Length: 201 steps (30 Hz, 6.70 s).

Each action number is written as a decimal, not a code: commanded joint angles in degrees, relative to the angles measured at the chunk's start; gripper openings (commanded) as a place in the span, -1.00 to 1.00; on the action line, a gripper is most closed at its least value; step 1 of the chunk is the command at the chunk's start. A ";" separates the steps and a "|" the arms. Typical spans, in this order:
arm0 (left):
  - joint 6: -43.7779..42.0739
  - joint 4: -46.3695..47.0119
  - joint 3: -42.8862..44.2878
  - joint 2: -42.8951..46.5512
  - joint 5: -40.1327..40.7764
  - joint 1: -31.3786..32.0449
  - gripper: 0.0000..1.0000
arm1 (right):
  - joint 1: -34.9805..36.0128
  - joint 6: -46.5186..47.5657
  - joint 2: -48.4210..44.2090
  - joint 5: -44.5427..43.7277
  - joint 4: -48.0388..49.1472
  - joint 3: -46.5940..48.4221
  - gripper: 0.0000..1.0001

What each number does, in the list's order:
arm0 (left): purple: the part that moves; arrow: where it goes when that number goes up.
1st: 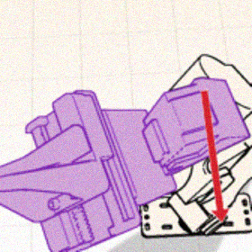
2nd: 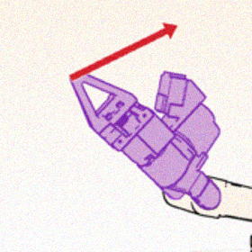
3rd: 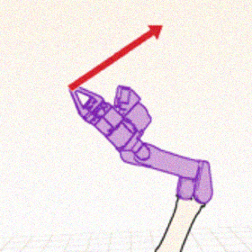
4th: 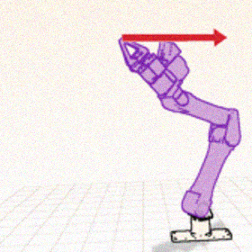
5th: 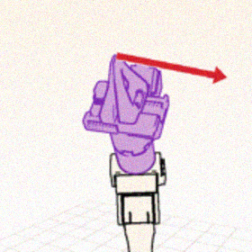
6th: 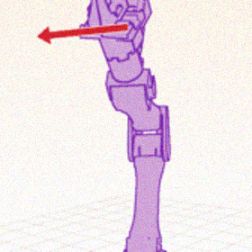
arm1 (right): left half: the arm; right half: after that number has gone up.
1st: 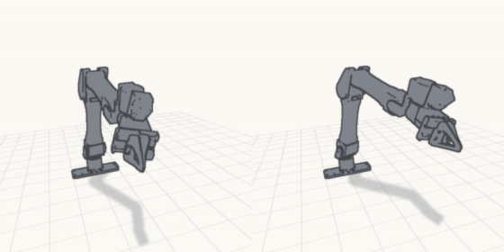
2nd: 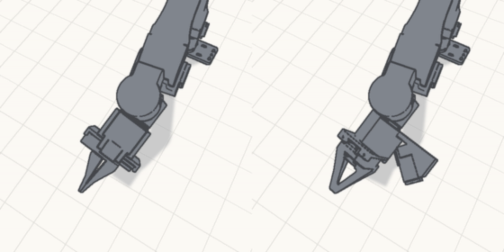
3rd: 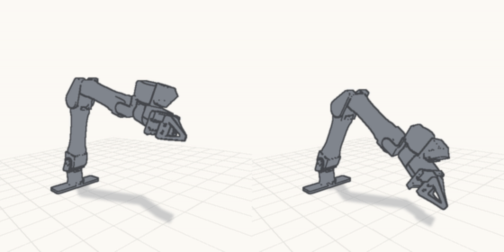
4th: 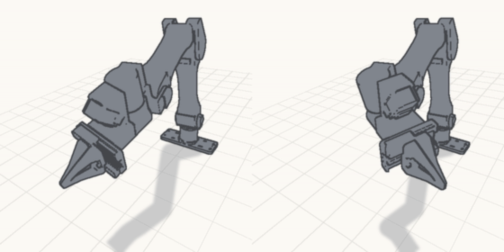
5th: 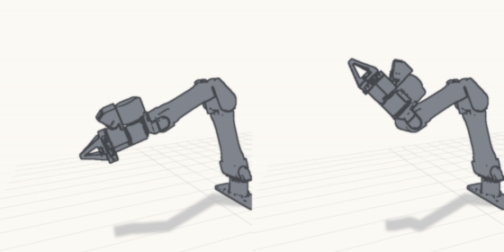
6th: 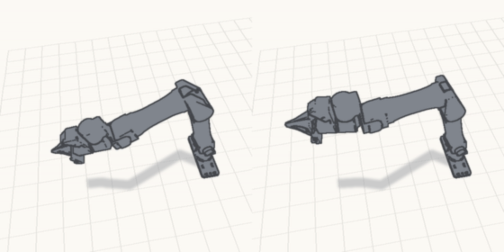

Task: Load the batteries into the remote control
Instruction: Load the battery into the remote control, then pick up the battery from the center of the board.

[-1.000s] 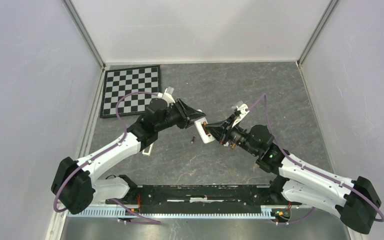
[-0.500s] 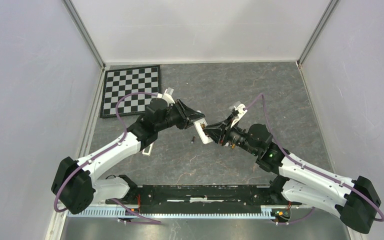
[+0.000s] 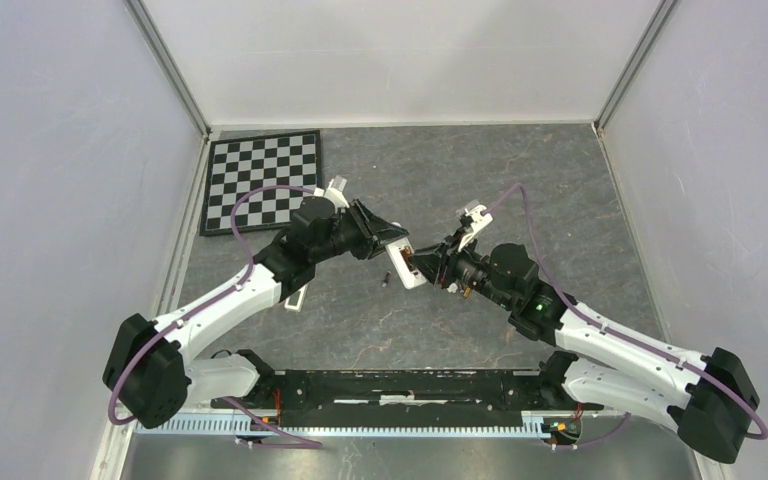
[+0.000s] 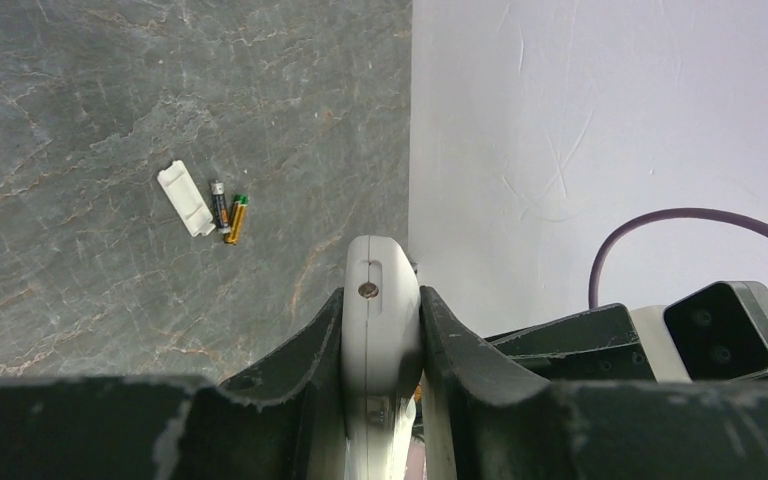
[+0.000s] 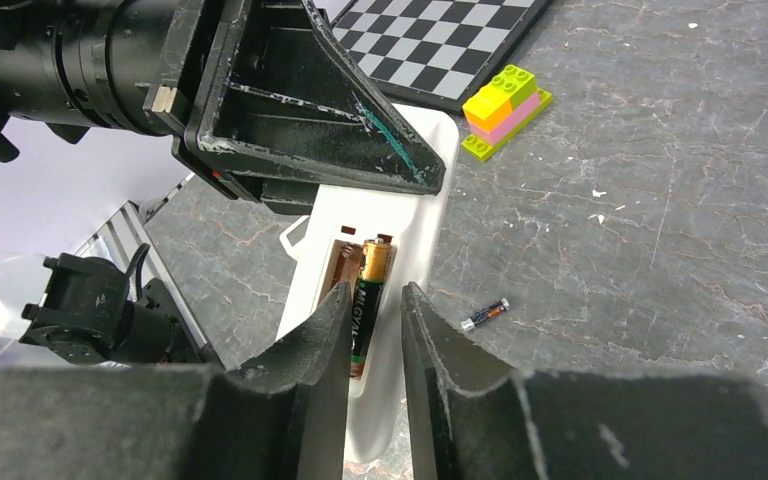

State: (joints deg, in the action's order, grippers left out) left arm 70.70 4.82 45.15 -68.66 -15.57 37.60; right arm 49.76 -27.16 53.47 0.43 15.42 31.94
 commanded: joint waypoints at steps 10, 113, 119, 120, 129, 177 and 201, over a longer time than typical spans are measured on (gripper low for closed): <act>-2.40 1.47 2.66 1.38 -1.82 -0.03 -0.96 | -0.10 0.54 0.99 -1.56 -1.95 2.51 -0.39; -13.84 12.31 1.07 5.55 -6.71 -0.32 -0.96 | -6.34 -64.73 10.03 11.94 30.99 -9.85 0.14; -12.78 11.78 1.78 5.48 -6.49 -0.36 -0.96 | -6.43 -63.67 9.90 11.97 30.15 -10.04 -0.03; -12.78 11.42 2.02 5.47 -6.44 -0.37 -0.96 | -6.43 -63.26 9.82 11.83 29.95 -10.06 -0.04; -15.40 6.66 2.67 5.90 -4.77 -0.60 -0.96 | -8.02 -55.84 7.17 11.16 30.33 -10.45 0.69; -34.91 -15.70 4.13 12.65 7.83 -1.81 -0.96 | -8.71 -14.31 0.13 8.07 1.18 -0.97 0.65; -40.99 -24.37 1.30 30.09 24.18 -1.82 -0.96 | 6.99 -13.40 44.07 -25.19 -27.09 28.66 0.03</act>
State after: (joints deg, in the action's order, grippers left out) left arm 32.97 -23.38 47.07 -40.53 7.44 35.97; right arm 55.44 -38.06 93.08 -18.13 -7.90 55.37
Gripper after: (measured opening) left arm 0.339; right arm 0.516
